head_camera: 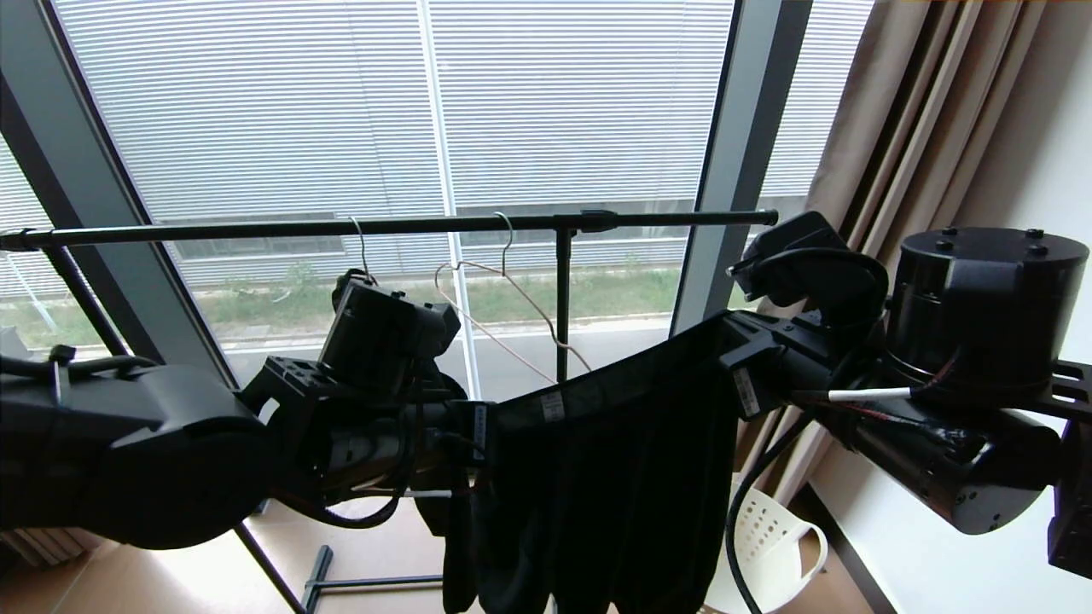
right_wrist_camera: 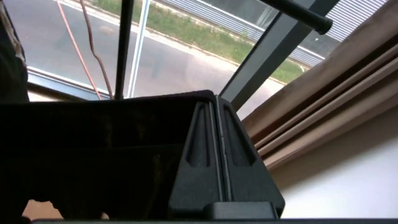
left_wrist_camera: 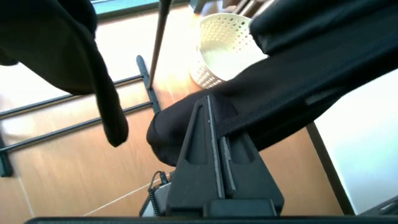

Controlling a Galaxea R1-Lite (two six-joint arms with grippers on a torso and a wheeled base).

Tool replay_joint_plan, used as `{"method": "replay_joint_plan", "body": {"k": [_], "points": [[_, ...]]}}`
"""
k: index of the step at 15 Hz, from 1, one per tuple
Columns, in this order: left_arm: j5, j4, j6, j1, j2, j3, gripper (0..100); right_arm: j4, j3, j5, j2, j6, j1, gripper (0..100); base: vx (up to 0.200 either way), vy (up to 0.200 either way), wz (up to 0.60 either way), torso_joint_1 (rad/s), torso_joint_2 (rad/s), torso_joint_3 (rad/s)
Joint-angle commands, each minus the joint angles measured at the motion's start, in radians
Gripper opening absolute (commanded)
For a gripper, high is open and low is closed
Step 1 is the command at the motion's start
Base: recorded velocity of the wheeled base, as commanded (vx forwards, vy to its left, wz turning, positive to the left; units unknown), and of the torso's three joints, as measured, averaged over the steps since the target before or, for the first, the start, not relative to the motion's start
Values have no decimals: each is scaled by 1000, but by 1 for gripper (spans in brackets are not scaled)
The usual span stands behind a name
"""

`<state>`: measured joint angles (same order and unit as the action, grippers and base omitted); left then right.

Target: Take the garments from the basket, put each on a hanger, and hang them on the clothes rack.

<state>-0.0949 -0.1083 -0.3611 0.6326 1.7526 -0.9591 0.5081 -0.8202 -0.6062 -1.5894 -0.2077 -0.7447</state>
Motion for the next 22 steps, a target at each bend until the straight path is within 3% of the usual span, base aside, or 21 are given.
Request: {"method": "replay_joint_plan", "body": {"k": [1, 5, 8, 10, 13, 15, 20, 22], "points": [[3, 91, 28, -17, -7, -104, 0, -14, 6, 0, 11, -13, -9, 0, 0, 0, 0, 0, 0, 0], [7, 252, 125, -17, -1, -185, 0, -217, -68, 3, 22, -22, -9, 0, 0, 0, 0, 0, 0, 0], [7, 309, 168, -16, 4, -230, 0, -448, -188, 13, 29, -13, -9, 0, 0, 0, 0, 0, 0, 0], [11, 326, 191, -16, 4, -236, 0, -503, -234, 13, 20, -13, -9, 0, 0, 0, 0, 0, 0, 0], [40, 334, 208, -16, 16, -256, 0, -562, -223, 13, 28, 5, -9, 0, 0, 0, 0, 0, 0, 0], [43, 348, 209, -20, 41, -300, 0, -591, -158, 17, 71, 36, -27, 0, 0, 0, 0, 0, 0, 0], [46, 438, 237, -33, 150, -552, 0, -615, -77, 32, 146, 45, -197, 0, 0, 0, 0, 0, 0, 0], [106, 504, 235, -28, 188, -685, 0, -655, -97, 72, 141, 102, -297, 0, 0, 0, 0, 0, 0, 0]]}}
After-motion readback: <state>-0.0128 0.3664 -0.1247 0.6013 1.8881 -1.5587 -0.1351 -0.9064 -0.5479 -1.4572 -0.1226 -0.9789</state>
